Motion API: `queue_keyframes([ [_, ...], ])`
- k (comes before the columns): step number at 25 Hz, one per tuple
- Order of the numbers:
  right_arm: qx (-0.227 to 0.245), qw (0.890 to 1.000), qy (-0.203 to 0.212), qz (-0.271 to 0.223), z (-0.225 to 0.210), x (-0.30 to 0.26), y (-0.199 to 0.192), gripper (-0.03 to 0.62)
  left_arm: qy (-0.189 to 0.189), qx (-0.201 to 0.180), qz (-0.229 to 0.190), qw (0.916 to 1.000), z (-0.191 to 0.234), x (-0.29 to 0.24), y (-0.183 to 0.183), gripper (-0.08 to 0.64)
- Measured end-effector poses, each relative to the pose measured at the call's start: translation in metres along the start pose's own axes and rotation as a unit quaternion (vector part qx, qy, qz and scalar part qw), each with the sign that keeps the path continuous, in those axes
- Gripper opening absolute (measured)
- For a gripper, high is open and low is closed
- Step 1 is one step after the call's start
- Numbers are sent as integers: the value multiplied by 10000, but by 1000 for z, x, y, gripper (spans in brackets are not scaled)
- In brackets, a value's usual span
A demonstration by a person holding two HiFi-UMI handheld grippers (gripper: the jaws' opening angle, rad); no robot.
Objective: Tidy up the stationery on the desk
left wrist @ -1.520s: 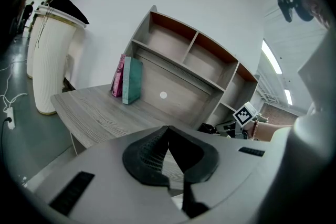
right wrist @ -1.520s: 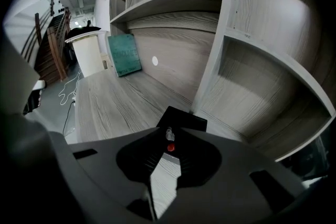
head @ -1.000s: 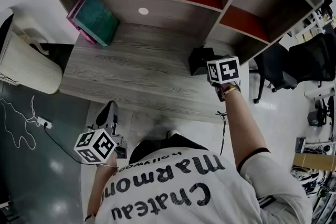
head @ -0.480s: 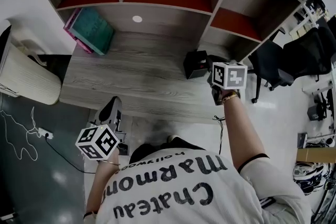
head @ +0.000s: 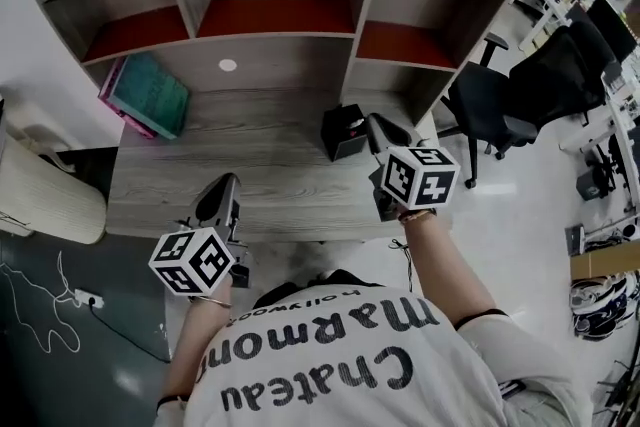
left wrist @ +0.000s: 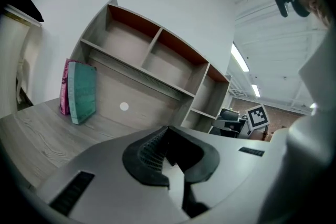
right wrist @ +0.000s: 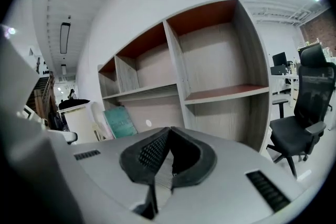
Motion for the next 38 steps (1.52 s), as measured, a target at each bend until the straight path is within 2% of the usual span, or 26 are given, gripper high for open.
queue_keyframes([
  [4,18,9996,-46,-279,10,17,-3,12,-213,-143,26,9997,-14,-13,1,15],
  [9,469,9984,-158,-257,26,29,-15,11,-299,-292,130,9990,-29,-23,-1,15],
  [19,539,9984,169,51,55,30,-41,11,95,-517,228,9984,-29,-25,-9,15],
  [23,390,9988,248,138,58,29,-50,11,198,-494,304,9981,-25,-23,-15,15],
  [38,321,9987,247,297,55,34,-56,11,269,-427,355,9981,-27,-17,-23,15],
])
Point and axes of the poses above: the fingertips, and each gripper's own axes: x backward along the fingers, z to its left, y out of its top, the point moved 7 cm from there along x, backward along the fingers, and after that the axes turned 2 degrees about -y, right-handed, at the moved point
